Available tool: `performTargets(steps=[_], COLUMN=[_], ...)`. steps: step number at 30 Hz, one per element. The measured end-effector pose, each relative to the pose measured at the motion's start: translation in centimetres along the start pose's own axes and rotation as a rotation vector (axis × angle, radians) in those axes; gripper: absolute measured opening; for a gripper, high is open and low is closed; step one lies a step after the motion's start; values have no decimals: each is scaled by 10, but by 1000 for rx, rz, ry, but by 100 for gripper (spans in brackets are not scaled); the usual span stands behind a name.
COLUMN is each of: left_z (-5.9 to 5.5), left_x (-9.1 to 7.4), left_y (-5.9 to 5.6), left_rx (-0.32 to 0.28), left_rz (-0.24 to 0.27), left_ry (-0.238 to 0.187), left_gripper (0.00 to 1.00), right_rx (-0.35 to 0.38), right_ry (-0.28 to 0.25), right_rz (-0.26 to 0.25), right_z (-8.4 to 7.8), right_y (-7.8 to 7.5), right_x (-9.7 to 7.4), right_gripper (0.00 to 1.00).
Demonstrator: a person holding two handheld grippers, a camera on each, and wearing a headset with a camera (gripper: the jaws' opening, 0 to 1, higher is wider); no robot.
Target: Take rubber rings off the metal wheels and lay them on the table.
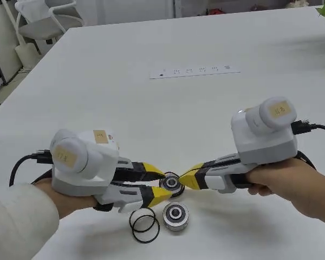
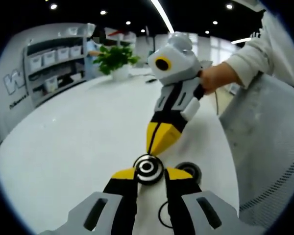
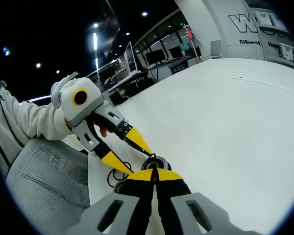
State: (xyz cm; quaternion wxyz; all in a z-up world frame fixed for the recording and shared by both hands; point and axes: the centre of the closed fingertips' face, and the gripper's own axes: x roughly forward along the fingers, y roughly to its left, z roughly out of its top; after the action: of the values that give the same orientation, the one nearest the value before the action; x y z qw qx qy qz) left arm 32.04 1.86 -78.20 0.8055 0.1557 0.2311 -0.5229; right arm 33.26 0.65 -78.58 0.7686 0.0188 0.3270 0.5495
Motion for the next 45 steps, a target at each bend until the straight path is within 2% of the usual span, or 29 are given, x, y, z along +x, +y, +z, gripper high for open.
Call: performTargets(steps=[5,11,18,29,32,37,41,45], left_z=[6,8,9,8,8,6,5,6], left_x=[-11,-23,-37,-37,-37,-37,-38,-38], left_y=[4,9,19,17,17,18,18,18], left_rx=[1,1,-14,-12,-9,-11,-9,-10], left_rz=[17,37,87,86,85,86,85,86], left_ry=[-15,-21,-30,-26,-23,-18,-16,-17], left_gripper=[32,36,38,37,37,37,37,37], right_rx=[3,4,19,29,30,73,103,117], right_ry=[0,-5,-18,-39,-33,-49,-69,-72], right_rz=[-2,-8,2,2,-24,-51,-61,-57], right_z=[0,1,4,8,6,7,9,10], right_y=[0,-2,0,5,0,-12,-15,-12], right_x=[0,-1,0,5,4,-1,-5,-4], right_gripper=[0,0,0,0,0,0,0,0])
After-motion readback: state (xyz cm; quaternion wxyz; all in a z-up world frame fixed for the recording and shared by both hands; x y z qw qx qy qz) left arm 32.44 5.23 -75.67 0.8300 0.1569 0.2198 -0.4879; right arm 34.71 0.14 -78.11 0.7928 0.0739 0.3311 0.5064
